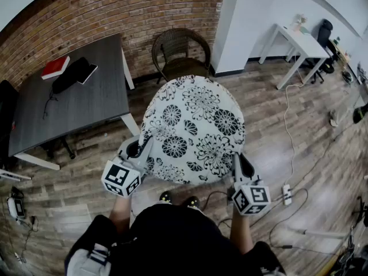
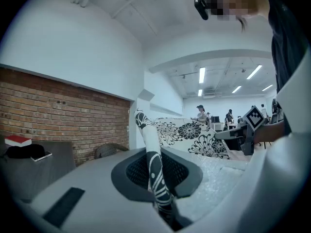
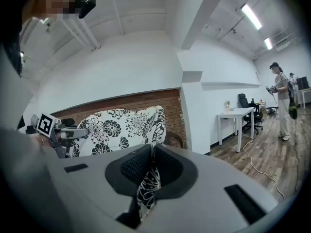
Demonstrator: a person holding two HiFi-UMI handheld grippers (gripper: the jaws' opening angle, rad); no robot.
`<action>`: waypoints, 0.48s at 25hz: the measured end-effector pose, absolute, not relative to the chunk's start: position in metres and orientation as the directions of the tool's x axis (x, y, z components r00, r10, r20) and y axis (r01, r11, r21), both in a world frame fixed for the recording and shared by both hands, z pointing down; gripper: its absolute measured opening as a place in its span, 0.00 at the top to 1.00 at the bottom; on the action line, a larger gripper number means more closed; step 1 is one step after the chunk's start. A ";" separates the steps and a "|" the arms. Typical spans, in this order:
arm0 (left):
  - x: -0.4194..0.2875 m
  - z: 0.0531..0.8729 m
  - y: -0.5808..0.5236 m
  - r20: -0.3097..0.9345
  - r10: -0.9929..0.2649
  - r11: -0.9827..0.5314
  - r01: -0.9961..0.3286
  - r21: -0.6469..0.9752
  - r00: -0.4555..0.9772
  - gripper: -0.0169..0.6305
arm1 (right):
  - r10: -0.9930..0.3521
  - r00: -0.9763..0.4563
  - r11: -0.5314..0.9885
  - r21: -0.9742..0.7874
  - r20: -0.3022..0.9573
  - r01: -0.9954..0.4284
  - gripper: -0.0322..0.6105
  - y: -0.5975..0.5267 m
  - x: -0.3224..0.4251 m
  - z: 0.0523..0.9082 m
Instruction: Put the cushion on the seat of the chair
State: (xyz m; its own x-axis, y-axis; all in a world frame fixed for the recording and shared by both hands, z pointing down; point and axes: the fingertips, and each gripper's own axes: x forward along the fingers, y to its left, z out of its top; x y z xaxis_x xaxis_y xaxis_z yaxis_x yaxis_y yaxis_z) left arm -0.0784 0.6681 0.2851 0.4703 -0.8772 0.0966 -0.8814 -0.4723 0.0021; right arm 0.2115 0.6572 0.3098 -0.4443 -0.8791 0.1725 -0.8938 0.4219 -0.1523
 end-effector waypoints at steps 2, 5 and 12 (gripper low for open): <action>-0.080 0.286 0.667 0.101 -0.878 -0.469 -0.883 0.003 0.467 0.95 | -0.877 -0.448 0.425 -0.153 0.174 -0.892 0.91 0.656 0.211 0.311; -0.080 0.286 0.665 0.102 -0.877 -0.473 -0.881 -0.007 0.470 0.95 | -0.879 -0.445 0.421 -0.155 0.173 -0.894 0.91 0.655 0.211 0.312; -0.080 0.291 0.661 0.114 -0.861 -0.500 -0.866 -0.007 0.496 0.95 | -0.888 -0.431 0.403 -0.184 0.159 -0.897 0.91 0.658 0.209 0.317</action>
State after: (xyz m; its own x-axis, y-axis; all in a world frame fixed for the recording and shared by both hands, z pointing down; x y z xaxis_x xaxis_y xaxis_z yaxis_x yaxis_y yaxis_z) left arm -0.0799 0.6610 0.2909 0.4959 -0.8608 0.1141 -0.8661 -0.4999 -0.0066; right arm 0.2091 0.6581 0.3171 -0.4314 -0.8880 0.1588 -0.8967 0.4027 -0.1839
